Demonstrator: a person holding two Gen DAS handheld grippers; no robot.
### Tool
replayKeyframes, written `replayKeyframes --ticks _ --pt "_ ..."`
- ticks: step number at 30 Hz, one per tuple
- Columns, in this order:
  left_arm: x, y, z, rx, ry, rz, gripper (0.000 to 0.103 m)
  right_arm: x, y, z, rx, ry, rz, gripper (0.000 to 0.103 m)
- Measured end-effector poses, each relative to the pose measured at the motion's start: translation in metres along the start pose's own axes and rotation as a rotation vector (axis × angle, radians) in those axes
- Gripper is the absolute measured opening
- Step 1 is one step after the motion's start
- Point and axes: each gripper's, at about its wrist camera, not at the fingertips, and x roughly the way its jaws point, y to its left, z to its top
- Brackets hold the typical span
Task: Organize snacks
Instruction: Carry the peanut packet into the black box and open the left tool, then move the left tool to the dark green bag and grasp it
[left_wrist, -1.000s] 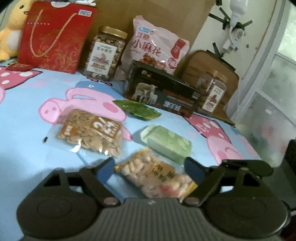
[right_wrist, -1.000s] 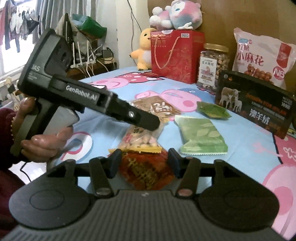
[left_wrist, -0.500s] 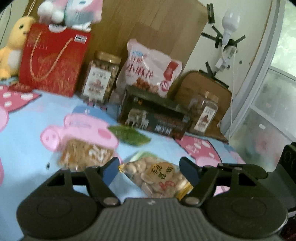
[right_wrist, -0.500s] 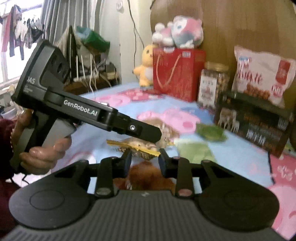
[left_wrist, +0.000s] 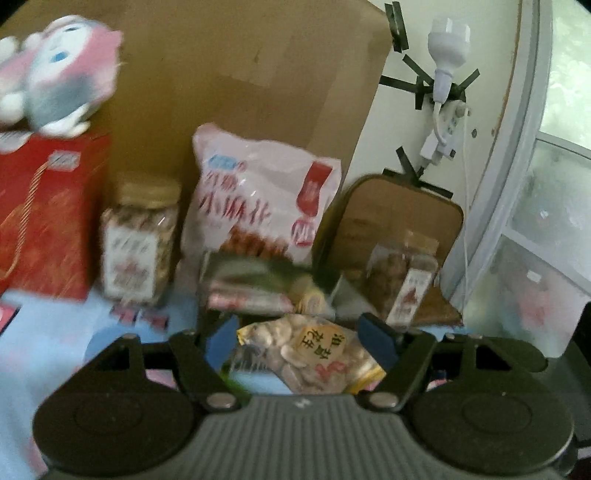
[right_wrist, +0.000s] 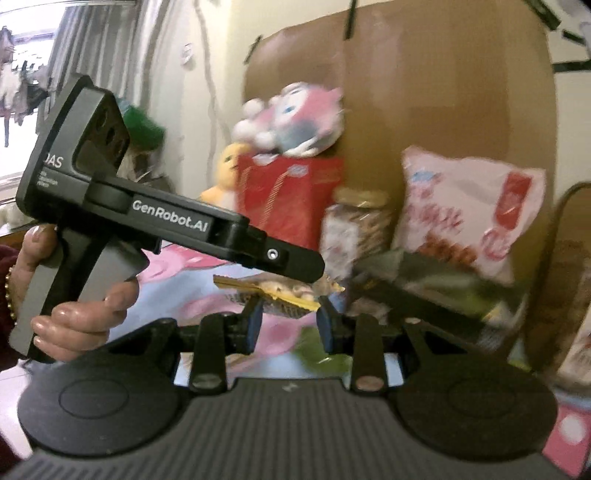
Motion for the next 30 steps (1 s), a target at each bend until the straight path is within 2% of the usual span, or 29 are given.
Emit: replayKeyframes --ticks 3,6,12,15,17,20,22,26,28,30 --pt "0.035 -0.001 0.019 0.013 -0.001 0.005 0.073 0.012 -0.029 0.009 0.026 -0.018 -0.044 0.035" --pt "0.072 0.003 0.031 -0.005 0.032 0.021 0.073 0.030 -0.057 0.011 0.061 -0.019 -0.078 0.035" --pt "0.135 0.003 0.034 -0.017 0.112 0.044 0.072 0.055 -0.096 -0.005 0.118 0.021 -0.158 0.035" --pt "0.155 -0.004 0.033 0.012 0.132 0.083 0.075 0.063 -0.105 -0.013 0.109 0.025 -0.255 0.036" --pt "0.161 -0.006 0.031 0.017 0.139 0.092 0.076 0.065 -0.113 -0.018 0.127 0.037 -0.298 0.054" --pt "0.154 -0.001 0.030 -0.004 0.145 0.091 0.076 0.059 -0.119 -0.023 0.161 0.029 -0.298 0.067" --pt "0.136 0.003 0.033 -0.024 0.123 0.078 0.076 0.053 -0.119 -0.023 0.159 0.013 -0.309 0.067" --pt "0.069 0.028 0.035 -0.091 0.041 0.055 0.076 0.031 -0.113 -0.015 0.204 -0.056 -0.294 0.067" --pt "0.036 0.043 0.028 -0.113 0.012 0.083 0.076 0.021 -0.106 -0.010 0.220 -0.086 -0.266 0.066" --pt "0.010 0.057 0.016 -0.134 0.002 0.127 0.077 0.012 -0.094 -0.007 0.241 -0.093 -0.196 0.066"
